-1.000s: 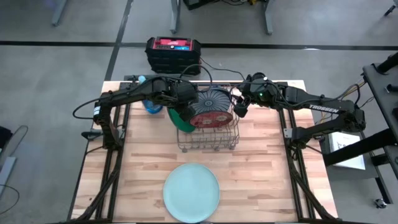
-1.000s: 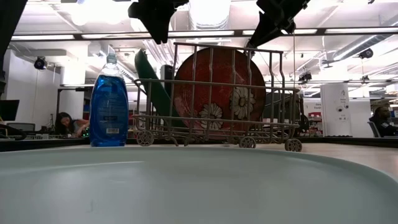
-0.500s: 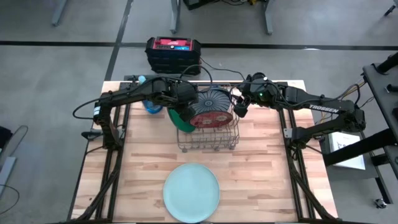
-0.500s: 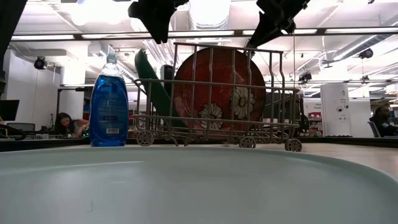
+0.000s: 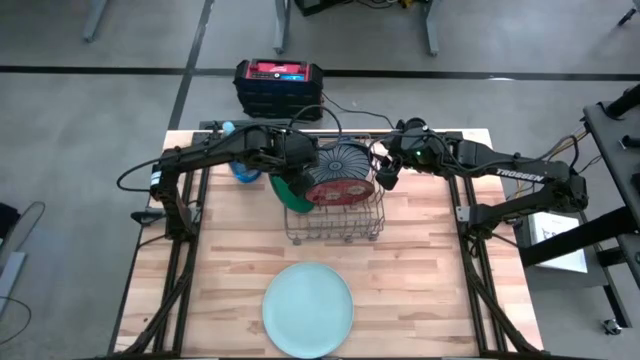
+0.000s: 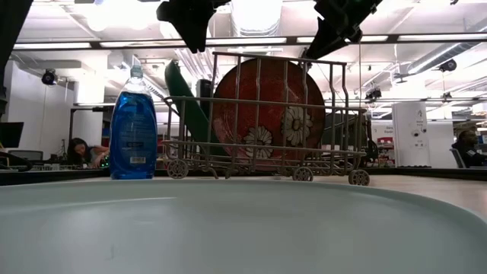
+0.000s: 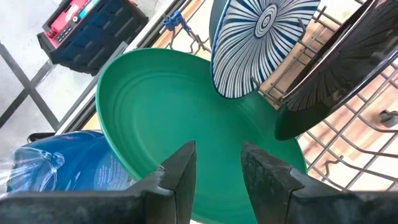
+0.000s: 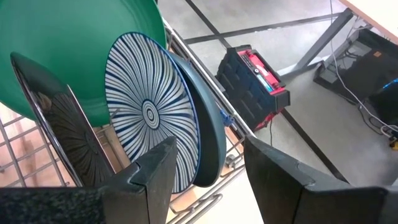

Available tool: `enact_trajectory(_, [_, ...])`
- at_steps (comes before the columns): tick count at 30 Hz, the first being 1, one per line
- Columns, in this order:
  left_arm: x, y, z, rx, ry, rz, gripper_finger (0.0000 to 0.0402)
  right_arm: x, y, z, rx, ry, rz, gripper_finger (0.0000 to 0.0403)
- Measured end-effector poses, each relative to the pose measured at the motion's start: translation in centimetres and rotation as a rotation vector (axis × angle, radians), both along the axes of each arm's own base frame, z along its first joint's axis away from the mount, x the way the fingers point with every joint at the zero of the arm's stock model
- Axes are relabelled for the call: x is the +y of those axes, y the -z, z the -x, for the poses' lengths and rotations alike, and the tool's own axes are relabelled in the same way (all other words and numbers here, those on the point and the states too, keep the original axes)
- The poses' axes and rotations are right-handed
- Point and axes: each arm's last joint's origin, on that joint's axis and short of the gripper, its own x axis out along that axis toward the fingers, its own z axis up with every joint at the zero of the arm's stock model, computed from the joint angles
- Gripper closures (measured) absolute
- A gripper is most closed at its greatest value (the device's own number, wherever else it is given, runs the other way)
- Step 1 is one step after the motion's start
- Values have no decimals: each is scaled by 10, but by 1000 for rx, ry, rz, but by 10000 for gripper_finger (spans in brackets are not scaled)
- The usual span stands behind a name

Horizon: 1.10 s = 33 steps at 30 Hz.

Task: Sort dishes
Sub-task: Put the green plate into the gray dishwasher rack

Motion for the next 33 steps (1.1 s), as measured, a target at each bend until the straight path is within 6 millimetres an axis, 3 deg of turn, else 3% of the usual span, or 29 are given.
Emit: enact_trajectory(33, [-8,0,-1,-9,11,2,286,0,0,0,-3,2,-2,224])
